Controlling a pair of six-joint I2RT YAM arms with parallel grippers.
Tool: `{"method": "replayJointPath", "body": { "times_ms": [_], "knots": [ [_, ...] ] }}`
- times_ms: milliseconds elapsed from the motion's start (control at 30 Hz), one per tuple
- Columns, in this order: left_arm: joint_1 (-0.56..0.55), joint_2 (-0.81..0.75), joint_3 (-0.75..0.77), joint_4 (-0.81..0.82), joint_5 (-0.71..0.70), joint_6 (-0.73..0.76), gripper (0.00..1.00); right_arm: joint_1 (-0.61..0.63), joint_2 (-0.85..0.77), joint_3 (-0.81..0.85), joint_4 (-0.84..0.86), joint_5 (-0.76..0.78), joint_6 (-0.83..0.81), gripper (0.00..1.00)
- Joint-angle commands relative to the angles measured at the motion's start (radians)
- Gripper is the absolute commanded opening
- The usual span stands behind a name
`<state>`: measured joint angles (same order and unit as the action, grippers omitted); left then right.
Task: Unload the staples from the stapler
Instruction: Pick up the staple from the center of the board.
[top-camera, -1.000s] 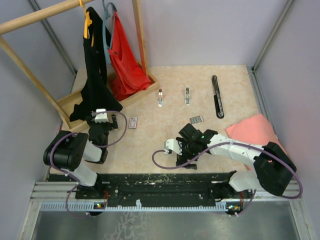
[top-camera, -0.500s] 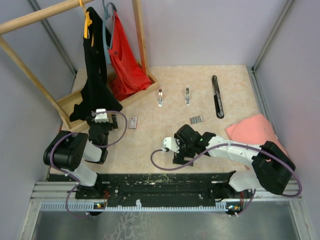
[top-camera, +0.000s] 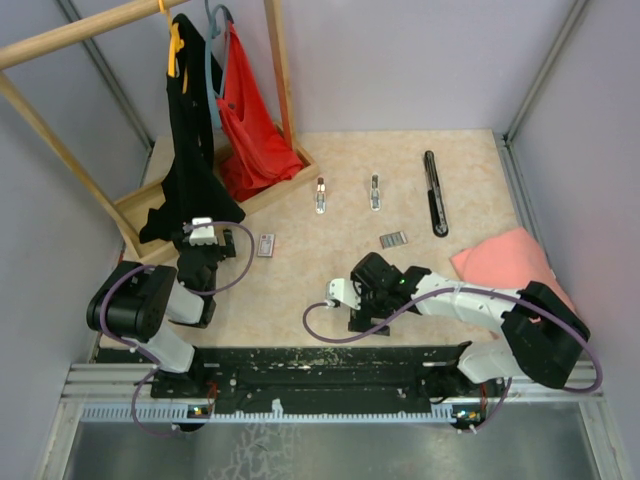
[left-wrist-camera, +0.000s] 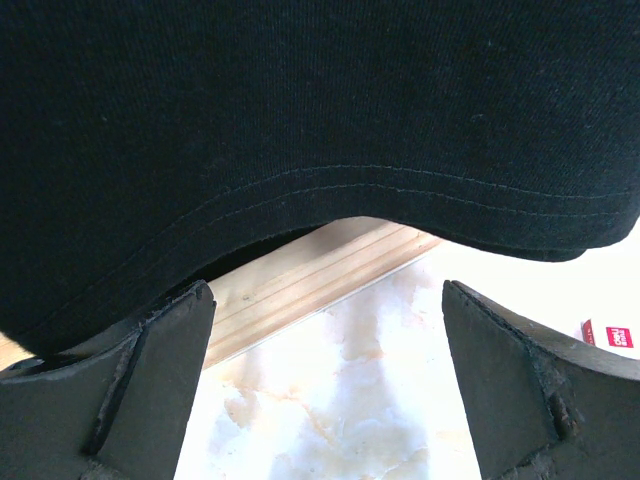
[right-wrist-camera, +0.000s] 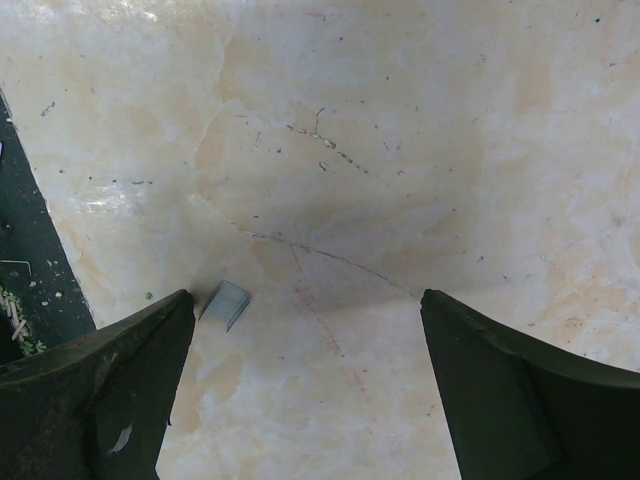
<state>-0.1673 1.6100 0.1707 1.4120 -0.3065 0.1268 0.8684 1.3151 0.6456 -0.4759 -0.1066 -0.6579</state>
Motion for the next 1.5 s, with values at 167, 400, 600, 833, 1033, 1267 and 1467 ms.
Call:
{"method": "replayJointPath", "body": {
  "times_ms": [167, 400, 600, 833, 1033, 1267, 1467],
  "knots": [
    [0.006, 0.002, 0.013, 0.022, 0.001, -0.018, 1.00, 0.009, -0.009, -0.031, 0.016, 0.074, 0.007, 0.96],
    [0.006, 0.002, 0.013, 0.022, 0.002, -0.018, 1.00, -0.010, -0.016, -0.046, 0.041, 0.108, 0.018, 0.90],
    [0.006, 0.002, 0.014, 0.022, 0.002, -0.017, 1.00, -0.037, -0.011, -0.042, 0.033, 0.090, 0.022, 0.81],
    [0.006, 0.002, 0.013, 0.022, 0.001, -0.017, 1.00, -0.038, 0.005, -0.017, -0.027, -0.041, -0.015, 0.75],
    [0.006, 0.002, 0.013, 0.022, 0.001, -0.018, 1.00, -0.038, 0.036, 0.002, -0.043, -0.056, -0.033, 0.61],
    [0.006, 0.002, 0.013, 0.022, 0.002, -0.018, 1.00, -0.039, 0.056, 0.011, -0.032, -0.056, -0.022, 0.55],
    [0.006, 0.002, 0.013, 0.022, 0.001, -0.017, 1.00, -0.037, 0.055, 0.011, -0.027, -0.054, -0.016, 0.42]
  ]
}}
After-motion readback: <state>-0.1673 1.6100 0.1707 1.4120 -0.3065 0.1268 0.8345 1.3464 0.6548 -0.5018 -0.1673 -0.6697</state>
